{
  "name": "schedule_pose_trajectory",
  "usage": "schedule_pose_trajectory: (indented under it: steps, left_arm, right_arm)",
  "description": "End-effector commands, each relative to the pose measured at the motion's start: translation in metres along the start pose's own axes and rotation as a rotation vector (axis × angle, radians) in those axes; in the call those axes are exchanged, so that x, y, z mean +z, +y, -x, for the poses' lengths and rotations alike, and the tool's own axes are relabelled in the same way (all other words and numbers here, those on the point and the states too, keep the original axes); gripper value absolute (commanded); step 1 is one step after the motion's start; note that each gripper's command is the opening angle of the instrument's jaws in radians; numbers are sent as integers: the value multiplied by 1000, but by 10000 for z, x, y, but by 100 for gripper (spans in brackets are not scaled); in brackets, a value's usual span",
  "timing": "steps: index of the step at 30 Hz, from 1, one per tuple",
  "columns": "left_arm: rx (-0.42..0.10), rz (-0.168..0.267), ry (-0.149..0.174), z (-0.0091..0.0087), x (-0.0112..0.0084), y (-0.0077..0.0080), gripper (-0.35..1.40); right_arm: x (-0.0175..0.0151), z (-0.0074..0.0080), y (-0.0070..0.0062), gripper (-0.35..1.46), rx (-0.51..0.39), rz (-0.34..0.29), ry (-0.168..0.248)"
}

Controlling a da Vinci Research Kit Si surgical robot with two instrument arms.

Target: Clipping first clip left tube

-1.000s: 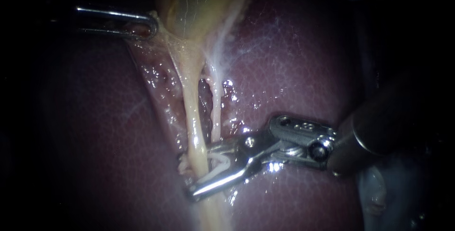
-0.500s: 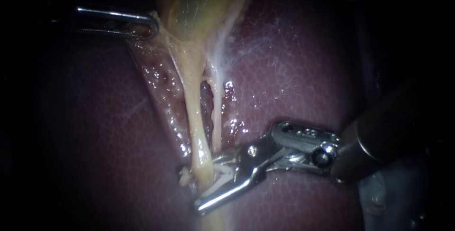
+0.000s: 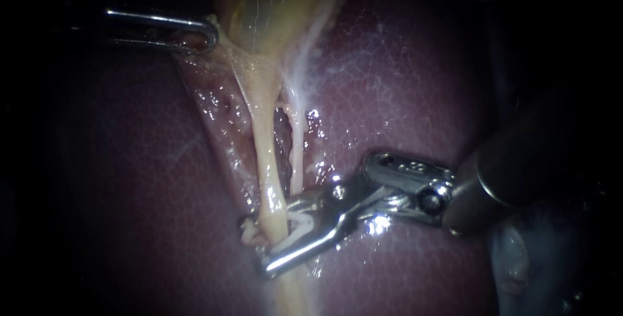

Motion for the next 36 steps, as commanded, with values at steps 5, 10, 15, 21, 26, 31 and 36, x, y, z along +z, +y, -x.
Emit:
schedule_pose_trajectory:
  steps: [5, 10, 15, 21, 26, 31, 36]
  left_arm:
    - [0, 0, 0, 0, 0, 0, -35]
    - [0, 0, 0, 0, 0, 0, -35]
    - [0, 0, 3, 0, -1, 0, -35]
    - [0, 0, 3, 0, -1, 0, -35]
    - [0, 0, 3, 0, -1, 0, -35]
    - [0, 0, 3, 0, -1, 0, -35]
    - [0, 0, 3, 0, -1, 0, -35]
  right_arm:
    - [4, -7, -10, 33, 20, -7, 7]
    - [13, -13, -22, 34, 33, -10, 7]
    - [16, -20, -28, 34, 41, 0, 15]
    - [13, -19, -25, 26, 46, 11, 24]
    - [9, -17, -24, 3, 53, 30, 0]
    - [7, -15, -26, -23, 55, 40, -25]
    - [5, -14, -28, -35, 90, 41, -23]
